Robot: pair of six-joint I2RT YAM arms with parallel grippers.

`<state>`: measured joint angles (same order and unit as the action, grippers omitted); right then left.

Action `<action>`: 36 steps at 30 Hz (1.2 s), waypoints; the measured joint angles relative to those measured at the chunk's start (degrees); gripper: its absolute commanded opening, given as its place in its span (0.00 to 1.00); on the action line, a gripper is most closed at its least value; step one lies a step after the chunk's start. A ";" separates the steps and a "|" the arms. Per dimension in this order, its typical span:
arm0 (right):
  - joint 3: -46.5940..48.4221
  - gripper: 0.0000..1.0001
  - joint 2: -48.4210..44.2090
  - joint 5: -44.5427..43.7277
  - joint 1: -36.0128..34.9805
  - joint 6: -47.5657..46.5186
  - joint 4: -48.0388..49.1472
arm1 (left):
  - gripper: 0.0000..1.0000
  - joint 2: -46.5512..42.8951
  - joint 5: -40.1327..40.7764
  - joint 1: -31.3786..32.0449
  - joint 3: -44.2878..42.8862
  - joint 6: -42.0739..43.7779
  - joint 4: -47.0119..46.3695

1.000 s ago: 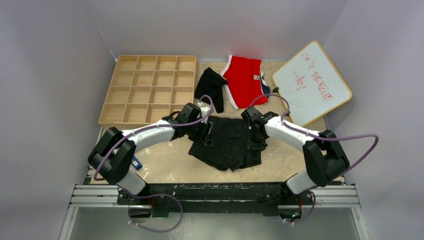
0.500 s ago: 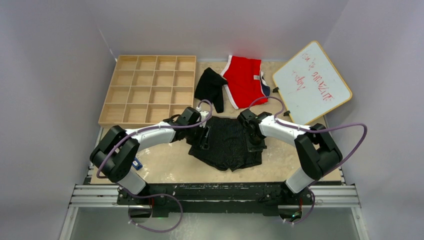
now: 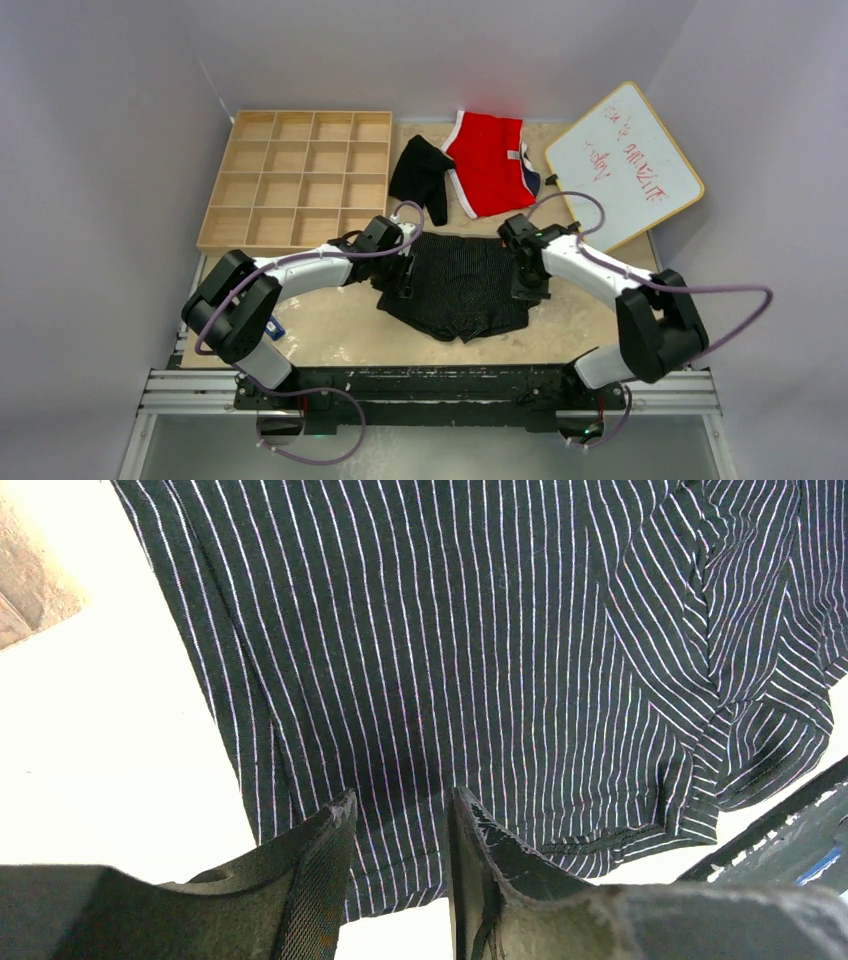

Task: Roll the underwear
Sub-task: Flatten out the underwear at the center of the board.

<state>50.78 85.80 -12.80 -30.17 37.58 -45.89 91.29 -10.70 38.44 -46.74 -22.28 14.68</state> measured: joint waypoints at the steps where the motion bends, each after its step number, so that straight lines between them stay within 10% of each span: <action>1: -1.25 0.03 -1.64 0.39 1.95 0.66 0.70 | 0.36 0.00 0.07 0.02 0.00 -0.17 0.00; 7: -9.38 0.12 -11.21 2.47 14.58 3.61 5.68 | 0.36 -0.55 0.28 0.02 0.70 -0.76 -0.68; 25: -7.50 0.22 -14.64 11.43 16.04 1.22 19.69 | 0.54 -8.63 0.39 0.00 5.20 -2.49 0.76; 36: 4.68 0.18 6.86 12.35 16.06 -5.97 32.33 | 0.62 -14.01 -0.15 0.00 7.93 -5.81 0.28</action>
<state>55.46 92.66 -0.45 -14.11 31.62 -13.56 77.28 -10.85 38.44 -38.81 -28.10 14.96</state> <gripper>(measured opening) 0.179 0.578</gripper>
